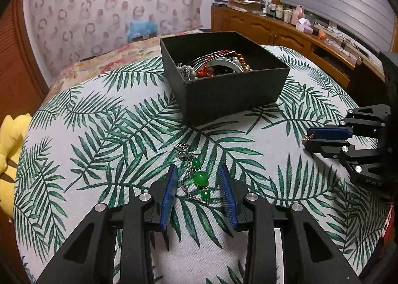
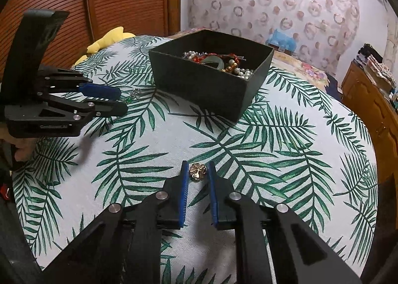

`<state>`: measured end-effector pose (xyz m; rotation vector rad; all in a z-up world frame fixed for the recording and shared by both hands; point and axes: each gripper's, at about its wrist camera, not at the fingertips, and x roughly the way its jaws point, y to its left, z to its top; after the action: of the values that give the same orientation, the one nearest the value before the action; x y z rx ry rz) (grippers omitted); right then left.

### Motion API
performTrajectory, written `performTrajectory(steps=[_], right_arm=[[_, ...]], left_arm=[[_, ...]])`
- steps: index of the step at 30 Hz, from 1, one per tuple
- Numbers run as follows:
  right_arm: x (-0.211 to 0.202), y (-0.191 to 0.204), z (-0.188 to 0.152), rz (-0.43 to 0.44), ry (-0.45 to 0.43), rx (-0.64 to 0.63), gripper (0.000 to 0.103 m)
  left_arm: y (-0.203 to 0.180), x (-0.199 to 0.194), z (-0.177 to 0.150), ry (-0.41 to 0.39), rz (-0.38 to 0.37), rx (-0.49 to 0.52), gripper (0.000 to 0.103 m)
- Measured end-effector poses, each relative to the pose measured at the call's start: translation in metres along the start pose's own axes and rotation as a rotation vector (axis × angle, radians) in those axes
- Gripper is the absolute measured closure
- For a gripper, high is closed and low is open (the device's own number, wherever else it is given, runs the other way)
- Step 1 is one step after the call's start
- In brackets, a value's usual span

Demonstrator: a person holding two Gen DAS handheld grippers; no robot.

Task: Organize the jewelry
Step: 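Grasp the green bead earring with the left tool while the right grasps the gold flower, then carry the earring into the box with the left tool while the right carries the gold flower in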

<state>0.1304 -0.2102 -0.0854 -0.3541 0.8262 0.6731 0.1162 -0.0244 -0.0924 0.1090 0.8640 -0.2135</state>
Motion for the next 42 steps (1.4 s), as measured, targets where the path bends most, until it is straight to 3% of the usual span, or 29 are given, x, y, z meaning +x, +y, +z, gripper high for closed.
performTrajectory(steps=[7, 12, 14, 22, 34, 42], right_arm=[[0.000, 0.000, -0.001, 0.000, 0.000, -0.001, 0.086], [-0.001, 0.000, 0.000, 0.003, -0.007, 0.003, 0.086], [-0.004, 0.001, 0.002, 0.005, -0.012, 0.003, 0.086], [-0.016, -0.002, 0.010, -0.001, -0.039, -0.001, 0.086], [-0.018, -0.002, 0.011, 0.000, -0.047, 0.001, 0.086], [-0.016, 0.000, 0.012, 0.007, -0.048, 0.001, 0.086]], left_arm=[[-0.002, 0.004, 0.005, -0.002, 0.004, 0.010, 0.091], [-0.003, 0.004, 0.004, -0.010, 0.011, 0.017, 0.092], [-0.002, 0.000, 0.004, -0.023, 0.005, 0.011, 0.103], [0.002, -0.008, 0.006, -0.038, -0.001, 0.000, 0.103], [0.019, -0.051, 0.017, -0.132, -0.021, -0.037, 0.103], [0.030, -0.027, 0.005, -0.045, -0.030, -0.051, 0.103]])
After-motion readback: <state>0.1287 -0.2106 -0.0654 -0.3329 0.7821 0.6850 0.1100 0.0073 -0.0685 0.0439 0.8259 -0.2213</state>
